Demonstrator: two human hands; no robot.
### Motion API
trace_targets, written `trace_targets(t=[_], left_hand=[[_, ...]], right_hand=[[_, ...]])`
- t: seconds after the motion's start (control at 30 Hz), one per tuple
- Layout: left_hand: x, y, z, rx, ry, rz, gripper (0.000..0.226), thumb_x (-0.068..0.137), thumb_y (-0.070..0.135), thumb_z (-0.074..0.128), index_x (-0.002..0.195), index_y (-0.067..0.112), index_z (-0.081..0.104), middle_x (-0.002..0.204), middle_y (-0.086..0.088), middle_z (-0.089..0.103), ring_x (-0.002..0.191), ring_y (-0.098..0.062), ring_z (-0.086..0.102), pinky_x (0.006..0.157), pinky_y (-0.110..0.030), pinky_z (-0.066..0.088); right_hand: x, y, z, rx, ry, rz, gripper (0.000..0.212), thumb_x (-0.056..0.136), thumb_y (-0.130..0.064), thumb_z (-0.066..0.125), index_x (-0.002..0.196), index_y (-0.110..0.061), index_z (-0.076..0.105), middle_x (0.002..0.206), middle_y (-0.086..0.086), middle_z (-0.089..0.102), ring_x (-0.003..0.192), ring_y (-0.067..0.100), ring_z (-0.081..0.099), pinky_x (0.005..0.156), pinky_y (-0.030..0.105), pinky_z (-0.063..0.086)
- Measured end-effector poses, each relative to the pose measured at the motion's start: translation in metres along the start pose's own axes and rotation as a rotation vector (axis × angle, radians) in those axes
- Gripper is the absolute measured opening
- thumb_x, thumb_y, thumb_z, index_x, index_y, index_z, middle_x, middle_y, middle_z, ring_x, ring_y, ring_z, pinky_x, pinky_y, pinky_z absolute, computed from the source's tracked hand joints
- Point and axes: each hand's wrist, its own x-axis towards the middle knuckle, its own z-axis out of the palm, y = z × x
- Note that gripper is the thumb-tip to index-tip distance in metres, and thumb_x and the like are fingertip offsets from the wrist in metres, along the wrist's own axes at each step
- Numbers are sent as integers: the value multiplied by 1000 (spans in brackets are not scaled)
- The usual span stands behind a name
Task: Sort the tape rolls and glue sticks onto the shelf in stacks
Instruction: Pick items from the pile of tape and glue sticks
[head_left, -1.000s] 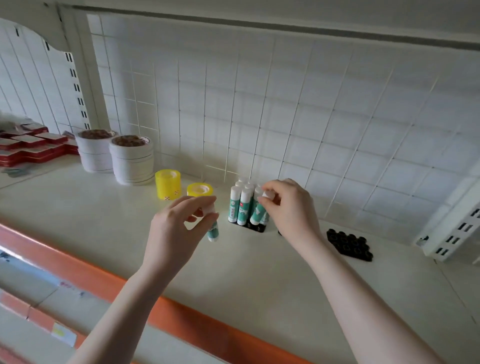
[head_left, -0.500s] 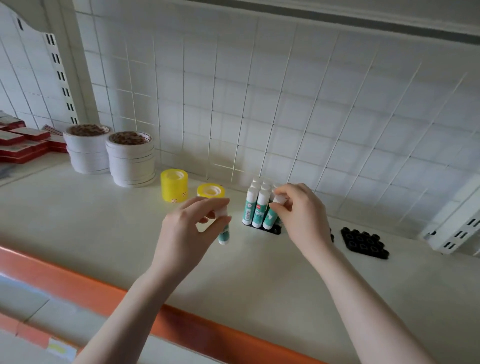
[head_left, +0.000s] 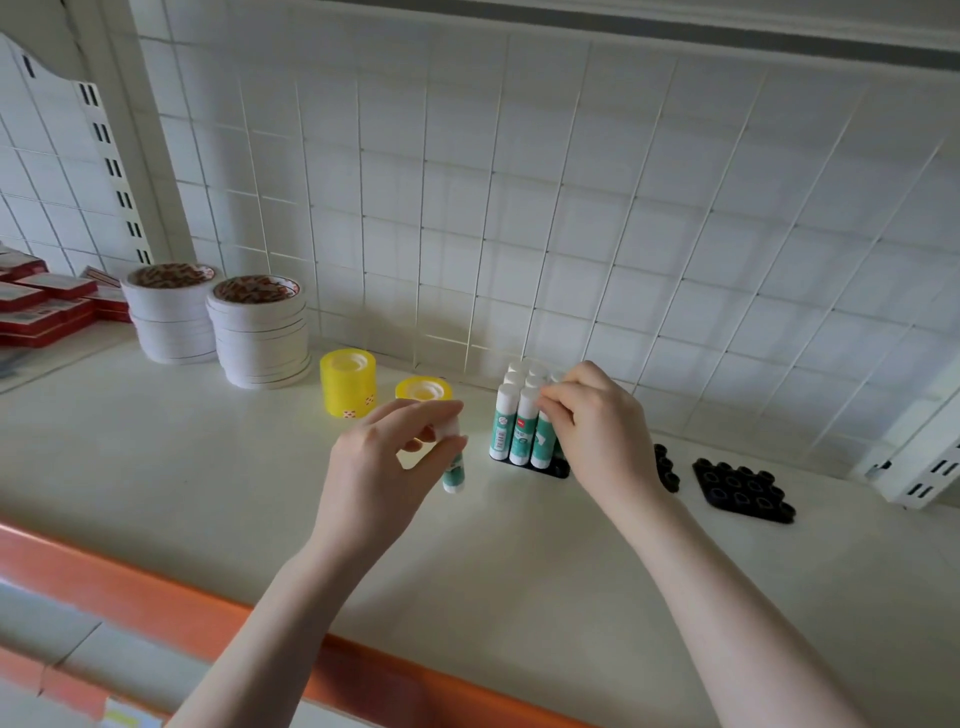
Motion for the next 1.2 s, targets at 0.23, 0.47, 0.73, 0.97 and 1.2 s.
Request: trace_targets(t=[0.23, 0.47, 0.73, 0.97, 1.2], left_hand=[[1, -1, 5, 12, -3, -6, 25, 73, 26, 67, 98, 24, 72, 83, 19, 62, 67, -10, 59, 65, -9, 44], [3, 1, 2, 35, -3, -2, 23, 72, 26, 66, 94, 24, 72, 82, 20, 61, 70, -9, 58, 66, -4, 40], [26, 23, 11, 40, -41, 99, 24, 73, 26, 66, 95, 23, 72, 77, 18, 61, 70, -8, 55, 63, -10, 43], [43, 45, 46, 56, -159, 176, 23, 76, 27, 71, 99, 25, 72, 86, 15, 66, 78, 1, 55, 69, -12, 42], [49, 43, 77, 165, -184, 250, 24, 74, 28, 66, 96, 22, 73, 90, 8, 71, 83, -8, 57, 72, -18, 39]], right_hand=[[-8, 3, 3, 35, 39, -48, 8, 75, -7, 64, 72, -7, 71, 64, 7, 53, 52, 26, 53, 52, 21, 40], [-7, 4, -5, 6, -1, -88, 16, 77, -9, 57, 85, -8, 72, 71, 7, 61, 60, 29, 59, 52, 32, 50], [-20, 31, -42, -183, 17, -43, 8, 76, -4, 69, 83, -7, 70, 76, 6, 64, 67, 30, 62, 52, 32, 52], [-49, 55, -58, -372, -180, -17, 22, 61, -11, 84, 78, -9, 71, 67, 4, 60, 59, 28, 58, 54, 35, 49], [-64, 70, -63, -325, -211, 119, 22, 61, -12, 85, 78, -11, 71, 68, 4, 60, 59, 29, 58, 55, 35, 48]])
